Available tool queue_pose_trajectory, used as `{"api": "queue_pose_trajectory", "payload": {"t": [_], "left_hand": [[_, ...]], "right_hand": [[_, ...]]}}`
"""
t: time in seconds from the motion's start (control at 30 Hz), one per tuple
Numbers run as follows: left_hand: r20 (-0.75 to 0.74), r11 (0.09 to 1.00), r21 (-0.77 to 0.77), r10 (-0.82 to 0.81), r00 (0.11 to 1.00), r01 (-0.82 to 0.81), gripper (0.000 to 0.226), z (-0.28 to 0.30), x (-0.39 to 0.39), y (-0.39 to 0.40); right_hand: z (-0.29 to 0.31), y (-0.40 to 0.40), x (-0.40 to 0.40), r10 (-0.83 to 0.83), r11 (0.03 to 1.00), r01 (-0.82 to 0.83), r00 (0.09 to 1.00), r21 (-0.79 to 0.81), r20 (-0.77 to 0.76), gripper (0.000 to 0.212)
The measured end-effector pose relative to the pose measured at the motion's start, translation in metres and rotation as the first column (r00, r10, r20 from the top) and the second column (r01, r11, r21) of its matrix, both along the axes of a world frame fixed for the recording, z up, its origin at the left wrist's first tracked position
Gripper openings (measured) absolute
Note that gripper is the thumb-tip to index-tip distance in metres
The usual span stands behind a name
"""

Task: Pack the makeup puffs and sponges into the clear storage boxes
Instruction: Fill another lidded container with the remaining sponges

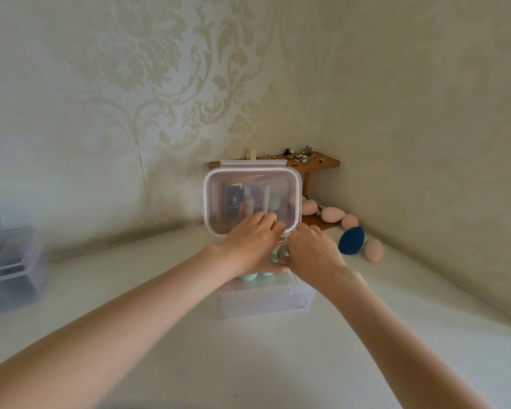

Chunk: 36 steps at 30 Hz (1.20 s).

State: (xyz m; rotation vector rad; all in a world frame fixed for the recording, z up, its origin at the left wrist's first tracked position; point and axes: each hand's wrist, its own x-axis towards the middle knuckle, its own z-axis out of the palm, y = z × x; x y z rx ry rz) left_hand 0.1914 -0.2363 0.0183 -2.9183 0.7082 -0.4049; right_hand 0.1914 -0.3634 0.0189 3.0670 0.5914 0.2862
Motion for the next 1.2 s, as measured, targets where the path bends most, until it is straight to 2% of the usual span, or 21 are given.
{"api": "queue_pose_trajectory", "payload": {"t": [0.1, 0.13, 0.2, 0.23, 0.27, 0.33, 0.37, 0.43, 0.47, 0.6, 0.67, 0.77, 0.83, 0.87, 0.9, 0.93, 1.0, 1.07, 1.13, 1.17, 1.2], "left_hand": [[0.041, 1.000, -0.011, 0.020, 0.999, -0.019, 0.057, -0.002, 0.008, -0.012], [0.050, 1.000, 0.004, 0.017, 0.999, -0.017, 0.058, -0.002, 0.009, -0.013], [0.058, 1.000, 0.025, 0.002, 0.998, -0.003, 0.057, -0.002, 0.012, -0.012], [0.066, 1.000, 0.029, -0.005, 0.998, 0.003, 0.055, -0.002, 0.012, -0.012], [0.081, 0.999, 0.036, -0.013, 0.997, 0.010, 0.055, -0.004, 0.012, -0.012], [0.115, 0.999, 0.044, -0.026, 0.993, 0.021, 0.055, -0.006, 0.012, -0.012], [0.120, 0.999, 0.041, -0.028, 0.992, 0.024, 0.055, -0.006, 0.012, -0.013], [0.127, 0.999, 0.033, -0.030, 0.991, 0.026, 0.056, -0.008, 0.012, -0.012], [0.129, 0.999, 0.034, -0.029, 0.991, 0.025, 0.056, -0.008, 0.012, -0.013], [0.125, 0.999, 0.035, -0.025, 0.992, 0.021, 0.056, -0.007, 0.009, -0.013], [0.126, 0.999, 0.036, -0.022, 0.992, 0.018, 0.056, -0.007, 0.008, -0.013], [0.097, 1.000, 0.028, -0.010, 0.995, 0.007, 0.054, -0.007, 0.009, -0.013], [0.080, 1.000, 0.001, -0.015, 0.997, 0.015, 0.056, -0.008, 0.009, -0.010], [0.067, 0.999, -0.043, -0.027, 0.997, 0.029, 0.058, -0.006, 0.007, -0.010], [0.036, 0.995, -0.091, -0.043, 0.998, 0.046, 0.057, -0.003, 0.004, -0.010], [-0.018, 0.984, -0.166, -0.067, 0.998, 0.064, 0.054, -0.002, 0.004, -0.008], [-0.174, 0.947, -0.317, -0.103, 0.979, 0.043, 0.048, 0.007, 0.001, -0.001], [-0.173, 0.947, -0.318, -0.110, 0.979, 0.050, 0.044, 0.012, 0.001, 0.015], [-0.173, 0.993, -0.117, 0.009, 0.985, -0.030, 0.055, 0.015, -0.004, 0.036], [-0.178, 0.997, -0.056, 0.046, 0.983, -0.057, 0.064, 0.015, -0.008, 0.044], [-0.195, 0.995, -0.058, 0.072, 0.978, -0.085, 0.064, 0.014, -0.012, 0.051]], "right_hand": [[0.012, -0.010, 0.004, -0.023, 0.987, 0.031, 0.998, 0.159, -0.051, 0.021], [0.018, -0.018, 0.009, -0.070, 0.957, 0.071, 0.997, 0.282, -0.013, 0.017], [0.026, -0.043, 0.022, -0.276, 0.838, 0.213, 0.960, 0.502, 0.053, 0.021], [0.025, -0.058, 0.030, -0.380, 0.809, 0.304, 0.924, 0.503, 0.053, 0.018], [0.020, -0.071, 0.037, -0.459, 0.806, 0.406, 0.888, 0.432, 0.021, 0.015], [0.005, -0.093, 0.048, -0.536, 0.805, 0.548, 0.836, 0.228, -0.118, 0.033], [-0.004, -0.100, 0.052, -0.541, 0.798, 0.575, 0.816, 0.182, -0.202, 0.047], [-0.016, -0.105, 0.057, -0.490, 0.801, 0.559, 0.818, 0.216, -0.300, 0.066], [-0.022, -0.106, 0.060, -0.462, 0.808, 0.535, 0.836, 0.249, -0.296, 0.069], [-0.028, -0.104, 0.064, -0.458, 0.800, 0.511, 0.859, 0.315, -0.230, 0.055], [-0.024, -0.101, 0.062, -0.434, 0.769, 0.480, 0.877, 0.422, -0.205, 0.048], [0.004, -0.086, 0.051, -0.242, 0.636, 0.282, 0.957, 0.718, -0.161, 0.046], [0.032, -0.069, 0.033, 0.119, 0.428, 0.183, 0.959, 0.885, -0.256, 0.041], [0.045, -0.060, 0.023, 0.372, 0.318, 0.184, 0.878, 0.930, -0.301, 0.038], [0.053, -0.052, 0.013, 0.570, 0.263, 0.204, 0.755, 0.943, -0.323, 0.037], [0.056, -0.044, 0.007, 0.690, 0.253, 0.212, 0.644, 0.944, -0.330, 0.038], [0.051, -0.033, 0.002, 0.783, 0.297, 0.227, 0.499, 0.927, -0.373, 0.037], [0.038, -0.026, 0.004, 0.760, 0.371, 0.258, 0.467, 0.892, -0.452, 0.038], [0.026, -0.019, 0.007, 0.711, 0.445, 0.267, 0.474, 0.855, -0.519, 0.039], [0.022, -0.017, 0.007, 0.692, 0.478, 0.257, 0.479, 0.840, -0.540, 0.035], [0.020, -0.014, 0.007, 0.670, 0.523, 0.218, 0.492, 0.824, -0.556, 0.032]]}}
